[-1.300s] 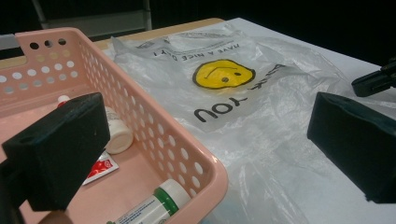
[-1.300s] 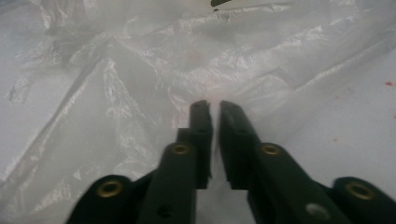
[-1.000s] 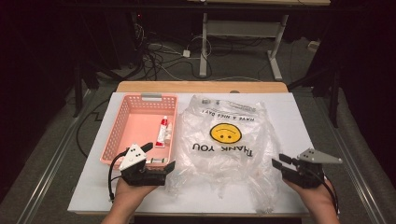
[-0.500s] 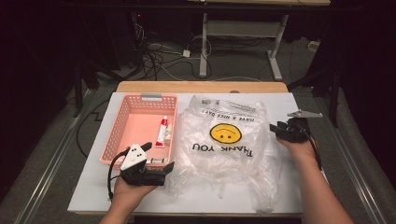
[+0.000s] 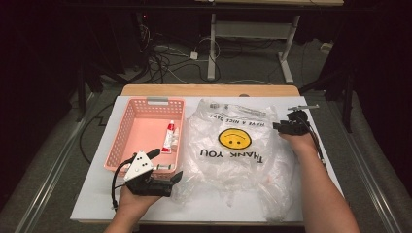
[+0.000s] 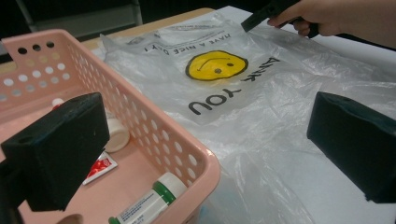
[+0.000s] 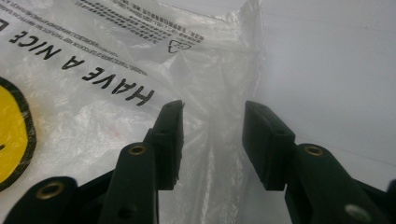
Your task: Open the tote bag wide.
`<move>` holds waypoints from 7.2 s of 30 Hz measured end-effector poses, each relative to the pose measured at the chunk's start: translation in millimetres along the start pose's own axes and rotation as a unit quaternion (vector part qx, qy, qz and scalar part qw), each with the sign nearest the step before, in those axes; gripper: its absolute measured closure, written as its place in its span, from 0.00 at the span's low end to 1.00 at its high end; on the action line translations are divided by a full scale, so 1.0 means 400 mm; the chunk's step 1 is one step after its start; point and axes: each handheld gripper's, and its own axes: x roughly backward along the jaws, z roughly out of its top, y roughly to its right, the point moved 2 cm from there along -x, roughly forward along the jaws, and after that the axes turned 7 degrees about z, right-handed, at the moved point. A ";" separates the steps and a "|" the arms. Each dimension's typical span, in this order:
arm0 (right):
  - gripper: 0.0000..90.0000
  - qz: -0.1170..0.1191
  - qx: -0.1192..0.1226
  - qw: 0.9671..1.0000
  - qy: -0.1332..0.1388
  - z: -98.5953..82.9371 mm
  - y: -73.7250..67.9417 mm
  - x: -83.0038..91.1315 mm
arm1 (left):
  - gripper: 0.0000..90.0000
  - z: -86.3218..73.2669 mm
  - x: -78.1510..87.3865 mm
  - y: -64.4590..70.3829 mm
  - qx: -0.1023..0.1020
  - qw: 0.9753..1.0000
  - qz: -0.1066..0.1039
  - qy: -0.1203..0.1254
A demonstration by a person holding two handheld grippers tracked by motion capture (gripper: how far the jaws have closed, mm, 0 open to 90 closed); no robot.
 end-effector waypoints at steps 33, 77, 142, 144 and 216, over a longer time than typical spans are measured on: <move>0.78 -0.119 -0.063 0.987 0.082 -0.219 0.195 0.315 | 0.00 -0.003 -0.024 0.017 0.021 0.999 -0.029 -0.002; 1.00 0.056 0.117 0.991 0.018 -0.342 -0.427 0.243 | 0.00 -0.004 -0.023 0.009 0.032 0.999 -0.030 0.005; 0.69 0.143 0.132 0.975 0.105 -0.344 -0.507 0.351 | 0.00 -0.002 -0.032 0.031 0.024 0.999 -0.041 0.002; 0.69 0.145 0.132 0.974 0.110 -0.339 -0.506 0.357 | 0.00 -0.003 -0.031 0.031 0.024 0.999 -0.041 0.002; 0.40 0.168 0.209 0.963 -0.011 -0.153 -0.524 0.039 | 0.00 -0.042 0.020 0.012 0.037 0.999 -0.010 -0.020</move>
